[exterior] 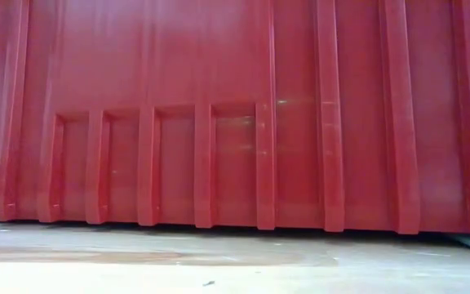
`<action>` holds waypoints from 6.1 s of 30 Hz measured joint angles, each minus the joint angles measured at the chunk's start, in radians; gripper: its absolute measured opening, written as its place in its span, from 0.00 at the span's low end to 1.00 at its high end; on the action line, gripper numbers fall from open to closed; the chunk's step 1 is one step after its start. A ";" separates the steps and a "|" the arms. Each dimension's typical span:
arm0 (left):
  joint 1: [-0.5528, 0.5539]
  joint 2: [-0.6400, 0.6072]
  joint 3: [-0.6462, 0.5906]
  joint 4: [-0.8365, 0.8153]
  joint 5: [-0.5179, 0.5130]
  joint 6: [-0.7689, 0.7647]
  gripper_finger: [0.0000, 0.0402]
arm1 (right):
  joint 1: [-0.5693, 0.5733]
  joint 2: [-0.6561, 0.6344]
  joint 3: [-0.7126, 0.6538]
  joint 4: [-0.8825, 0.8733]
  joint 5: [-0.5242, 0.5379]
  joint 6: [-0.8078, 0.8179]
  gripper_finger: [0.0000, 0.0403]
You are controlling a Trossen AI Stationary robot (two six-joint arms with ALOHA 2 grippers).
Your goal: Sort Items/Unsort Items
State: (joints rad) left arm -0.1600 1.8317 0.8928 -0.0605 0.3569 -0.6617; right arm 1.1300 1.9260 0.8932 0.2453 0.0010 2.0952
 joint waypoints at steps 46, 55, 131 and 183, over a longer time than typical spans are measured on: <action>0.017 -0.002 0.002 -0.013 -0.035 0.070 0.00 | 0.020 0.191 0.405 -0.130 0.554 -0.190 0.57; 0.018 -0.002 0.003 -0.016 -0.032 0.067 0.00 | -0.014 0.196 0.402 -0.172 0.737 -0.099 0.56; 0.693 -0.534 0.741 0.099 -0.049 0.303 0.55 | -0.366 -0.460 1.439 -1.694 0.930 -1.092 0.00; 0.996 -0.595 0.539 -1.435 -0.290 0.618 0.02 | -0.587 -0.277 1.460 -1.716 0.677 -1.087 0.00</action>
State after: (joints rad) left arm 0.8358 1.2366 1.4322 -1.4952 0.0669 -0.0439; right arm 0.5428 1.6489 2.3531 -1.4709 0.6776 1.0081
